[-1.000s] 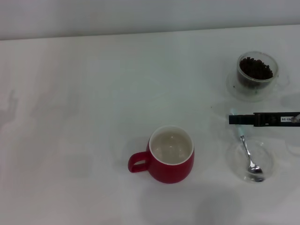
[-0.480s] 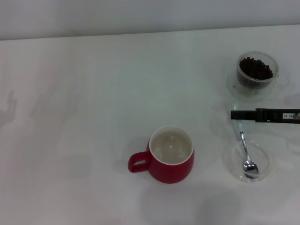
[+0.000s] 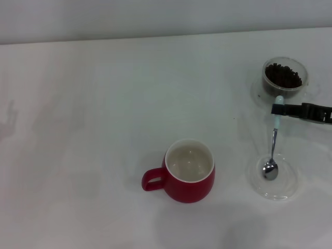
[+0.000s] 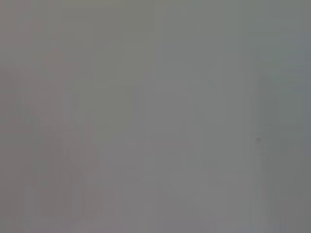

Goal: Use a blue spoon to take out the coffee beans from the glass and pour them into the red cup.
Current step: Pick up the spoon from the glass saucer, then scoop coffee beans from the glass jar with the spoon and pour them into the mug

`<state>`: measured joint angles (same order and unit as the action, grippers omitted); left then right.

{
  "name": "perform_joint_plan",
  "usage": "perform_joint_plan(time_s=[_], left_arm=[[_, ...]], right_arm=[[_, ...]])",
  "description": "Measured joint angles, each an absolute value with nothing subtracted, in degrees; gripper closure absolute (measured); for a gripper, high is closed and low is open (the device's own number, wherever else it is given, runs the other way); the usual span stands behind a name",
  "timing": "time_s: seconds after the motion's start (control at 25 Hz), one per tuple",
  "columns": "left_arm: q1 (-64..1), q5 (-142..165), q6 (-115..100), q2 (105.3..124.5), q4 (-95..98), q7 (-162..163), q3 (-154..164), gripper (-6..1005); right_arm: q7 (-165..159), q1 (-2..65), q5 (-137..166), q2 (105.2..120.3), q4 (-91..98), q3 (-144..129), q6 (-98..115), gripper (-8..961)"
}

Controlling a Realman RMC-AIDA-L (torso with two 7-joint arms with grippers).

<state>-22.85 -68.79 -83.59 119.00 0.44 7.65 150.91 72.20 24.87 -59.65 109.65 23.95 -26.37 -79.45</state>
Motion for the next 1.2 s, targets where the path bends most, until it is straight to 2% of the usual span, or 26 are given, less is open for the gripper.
perform_joint_plan(time_s=[0.84, 1.2], left_arm=[[-23.42, -68.83, -83.58, 119.06, 0.54, 7.65, 150.91, 434], [-23.88, -69.1, -83.76, 119.11, 1.04, 4.87, 151.22, 435]], right_arm=[[74.16, 19.96, -77.6, 108.94, 27.5, -25.83, -86.03, 808], [78.25, 21.46, -82.02, 110.55, 30.13, -21.14, -76.83, 808]])
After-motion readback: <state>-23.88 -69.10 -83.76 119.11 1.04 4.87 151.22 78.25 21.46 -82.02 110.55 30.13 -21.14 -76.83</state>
